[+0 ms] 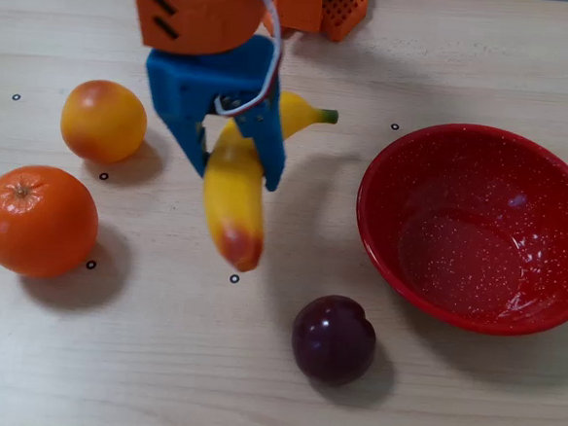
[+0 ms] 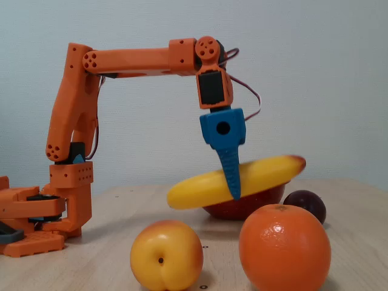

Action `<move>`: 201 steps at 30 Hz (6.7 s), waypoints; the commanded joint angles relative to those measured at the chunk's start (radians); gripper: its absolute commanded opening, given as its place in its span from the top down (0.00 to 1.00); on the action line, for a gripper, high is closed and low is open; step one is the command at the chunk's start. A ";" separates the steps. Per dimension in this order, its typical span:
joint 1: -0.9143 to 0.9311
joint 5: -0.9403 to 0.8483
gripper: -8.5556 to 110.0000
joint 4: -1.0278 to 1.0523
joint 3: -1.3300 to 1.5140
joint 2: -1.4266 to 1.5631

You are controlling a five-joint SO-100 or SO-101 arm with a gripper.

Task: Put banana in the red bowl.

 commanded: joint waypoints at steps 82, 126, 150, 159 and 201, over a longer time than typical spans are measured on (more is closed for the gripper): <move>-0.617 0.586 0.93 0.000 -0.313 -0.018; -0.512 0.330 0.70 -0.296 -0.313 -0.101; -0.511 0.345 0.93 -0.235 -0.393 -0.012; -0.500 0.405 0.93 -0.173 -0.394 0.103; -0.227 1.411 0.93 -0.620 1.149 1.339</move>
